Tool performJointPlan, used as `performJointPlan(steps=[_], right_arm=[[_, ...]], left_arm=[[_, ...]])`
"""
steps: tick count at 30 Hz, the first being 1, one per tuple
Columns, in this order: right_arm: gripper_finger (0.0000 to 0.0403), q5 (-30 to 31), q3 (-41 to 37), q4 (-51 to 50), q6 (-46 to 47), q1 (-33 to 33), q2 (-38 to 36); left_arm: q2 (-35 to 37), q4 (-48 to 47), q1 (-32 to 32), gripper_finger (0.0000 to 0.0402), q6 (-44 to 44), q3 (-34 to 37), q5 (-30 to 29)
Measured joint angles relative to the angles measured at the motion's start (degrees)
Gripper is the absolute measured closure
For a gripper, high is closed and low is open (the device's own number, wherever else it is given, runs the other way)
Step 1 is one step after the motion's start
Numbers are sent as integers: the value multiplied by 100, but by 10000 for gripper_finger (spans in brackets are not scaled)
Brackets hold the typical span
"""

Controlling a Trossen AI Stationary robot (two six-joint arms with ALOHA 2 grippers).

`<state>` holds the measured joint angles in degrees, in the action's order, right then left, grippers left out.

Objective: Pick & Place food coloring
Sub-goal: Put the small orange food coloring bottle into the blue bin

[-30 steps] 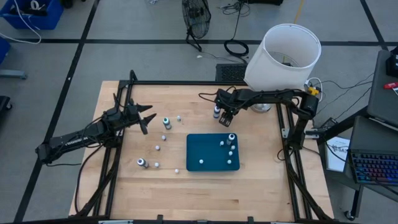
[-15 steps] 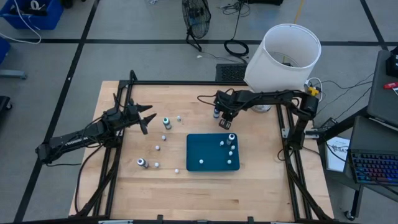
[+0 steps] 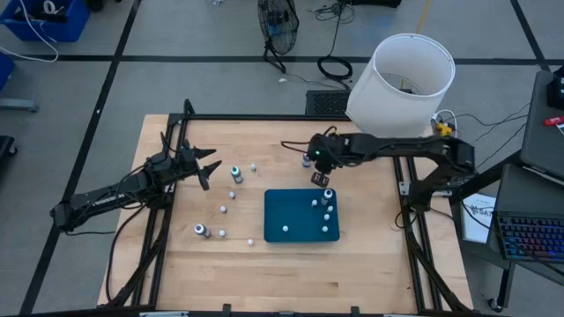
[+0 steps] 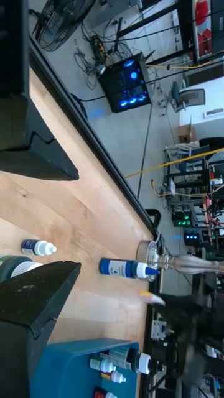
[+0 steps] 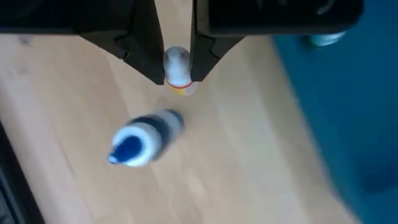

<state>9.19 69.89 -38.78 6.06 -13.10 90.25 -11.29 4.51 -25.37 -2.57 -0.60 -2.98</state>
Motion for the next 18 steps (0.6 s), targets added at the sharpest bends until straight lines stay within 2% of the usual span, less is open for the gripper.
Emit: performJointPlan(steps=[8,18], right_arm=[[363,-24,0,126,517,963,-401],[363,-37,261,-39,1436,2205,36]], left_arm=[[0,0,-2,176,1,0,-2],[0,0,-1,176,0,0,0]])
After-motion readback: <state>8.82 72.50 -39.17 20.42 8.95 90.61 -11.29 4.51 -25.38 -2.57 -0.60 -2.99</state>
